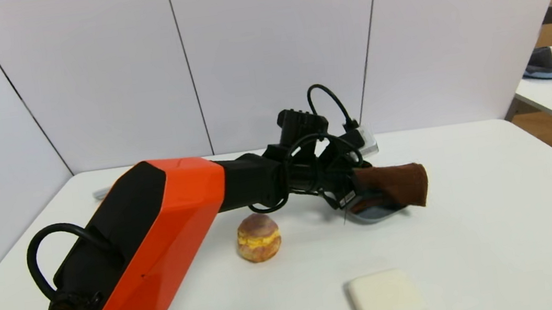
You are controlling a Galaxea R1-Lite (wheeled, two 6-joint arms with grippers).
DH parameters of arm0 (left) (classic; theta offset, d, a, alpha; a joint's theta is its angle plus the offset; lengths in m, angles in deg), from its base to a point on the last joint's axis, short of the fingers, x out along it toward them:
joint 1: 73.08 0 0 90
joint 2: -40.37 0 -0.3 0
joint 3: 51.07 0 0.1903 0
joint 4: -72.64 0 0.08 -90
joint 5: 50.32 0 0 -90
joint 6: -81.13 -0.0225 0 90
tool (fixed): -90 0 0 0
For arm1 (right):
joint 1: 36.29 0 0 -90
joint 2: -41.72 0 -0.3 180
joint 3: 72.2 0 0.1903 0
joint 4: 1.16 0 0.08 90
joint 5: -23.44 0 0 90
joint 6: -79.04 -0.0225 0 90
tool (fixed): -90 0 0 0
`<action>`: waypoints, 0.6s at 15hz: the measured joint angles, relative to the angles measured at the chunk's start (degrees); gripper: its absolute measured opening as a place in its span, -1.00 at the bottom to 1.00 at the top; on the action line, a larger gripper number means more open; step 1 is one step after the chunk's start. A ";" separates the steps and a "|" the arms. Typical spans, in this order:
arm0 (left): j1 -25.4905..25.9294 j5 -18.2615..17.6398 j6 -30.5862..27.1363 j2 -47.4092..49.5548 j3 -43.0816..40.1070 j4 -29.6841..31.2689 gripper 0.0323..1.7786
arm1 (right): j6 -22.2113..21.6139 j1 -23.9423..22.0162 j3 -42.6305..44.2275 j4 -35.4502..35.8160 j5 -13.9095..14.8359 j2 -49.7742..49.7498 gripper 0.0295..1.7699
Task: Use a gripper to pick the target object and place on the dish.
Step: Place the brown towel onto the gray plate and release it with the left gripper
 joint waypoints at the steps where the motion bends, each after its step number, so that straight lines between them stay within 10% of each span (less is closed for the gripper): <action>1: 0.01 0.02 0.00 0.01 0.00 -0.02 0.32 | -0.01 0.00 0.00 0.00 0.00 0.00 0.93; 9: 1.33 2.56 -0.49 4.91 -0.11 -4.17 0.70 | 0.00 0.00 -0.02 0.00 0.00 0.00 0.93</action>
